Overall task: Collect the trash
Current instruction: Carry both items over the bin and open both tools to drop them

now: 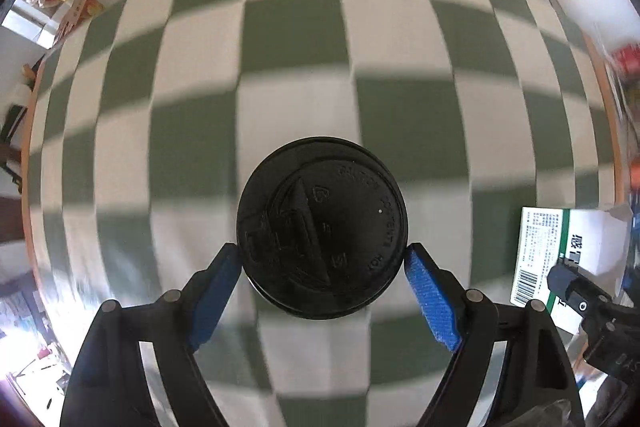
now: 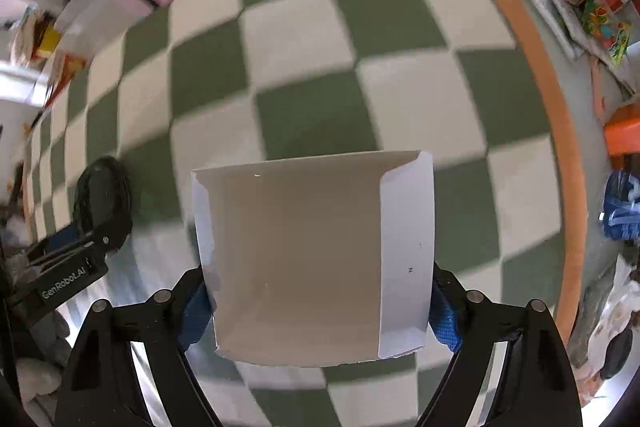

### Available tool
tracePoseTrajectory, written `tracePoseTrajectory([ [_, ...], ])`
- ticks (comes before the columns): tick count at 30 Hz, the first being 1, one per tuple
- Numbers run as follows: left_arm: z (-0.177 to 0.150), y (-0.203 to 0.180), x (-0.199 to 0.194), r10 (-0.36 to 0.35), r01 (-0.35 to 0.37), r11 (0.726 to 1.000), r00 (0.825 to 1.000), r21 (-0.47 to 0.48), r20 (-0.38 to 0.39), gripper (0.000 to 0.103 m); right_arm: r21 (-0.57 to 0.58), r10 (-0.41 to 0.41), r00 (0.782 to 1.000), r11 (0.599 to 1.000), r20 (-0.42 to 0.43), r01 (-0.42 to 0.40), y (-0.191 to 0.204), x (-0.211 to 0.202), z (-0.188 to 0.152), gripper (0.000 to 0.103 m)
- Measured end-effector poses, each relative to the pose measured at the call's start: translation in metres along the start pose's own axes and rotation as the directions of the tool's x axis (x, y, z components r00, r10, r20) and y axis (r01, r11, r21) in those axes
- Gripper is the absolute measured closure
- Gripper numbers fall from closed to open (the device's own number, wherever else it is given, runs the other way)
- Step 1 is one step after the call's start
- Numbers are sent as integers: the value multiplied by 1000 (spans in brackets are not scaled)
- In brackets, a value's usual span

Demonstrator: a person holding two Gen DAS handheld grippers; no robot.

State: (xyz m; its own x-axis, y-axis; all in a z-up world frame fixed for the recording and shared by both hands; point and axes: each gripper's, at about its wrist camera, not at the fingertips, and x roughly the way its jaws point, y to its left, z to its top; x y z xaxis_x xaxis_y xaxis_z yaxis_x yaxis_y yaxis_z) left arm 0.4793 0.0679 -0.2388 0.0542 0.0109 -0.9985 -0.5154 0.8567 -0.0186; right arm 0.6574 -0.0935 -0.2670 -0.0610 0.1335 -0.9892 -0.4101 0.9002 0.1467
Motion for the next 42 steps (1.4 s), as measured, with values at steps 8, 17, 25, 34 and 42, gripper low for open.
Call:
tracePoseTrajectory([
  [8,-87,28,25,-26,21,999,992,-41,-120,21,-161,-65,994,986,-85,51,33,13,-104,15],
  [17,-92,34,17,-22,19,999,998,-47,-61,21,-143,-105,989,986,-101,90,38,19,-102,12],
  [25,-91,44,2,-29,27,998,999,-60,-25,21,-122,-92,996,989,-21,89,50,11,-98,16],
  [34,-109,69,-55,-58,63,997,995,-51,86,21,-150,-75,995,985,61,84,59,-24,-118,16],
  [42,-188,89,-117,-115,119,993,965,-4,234,21,-149,-18,983,988,185,47,102,-89,-208,16],
])
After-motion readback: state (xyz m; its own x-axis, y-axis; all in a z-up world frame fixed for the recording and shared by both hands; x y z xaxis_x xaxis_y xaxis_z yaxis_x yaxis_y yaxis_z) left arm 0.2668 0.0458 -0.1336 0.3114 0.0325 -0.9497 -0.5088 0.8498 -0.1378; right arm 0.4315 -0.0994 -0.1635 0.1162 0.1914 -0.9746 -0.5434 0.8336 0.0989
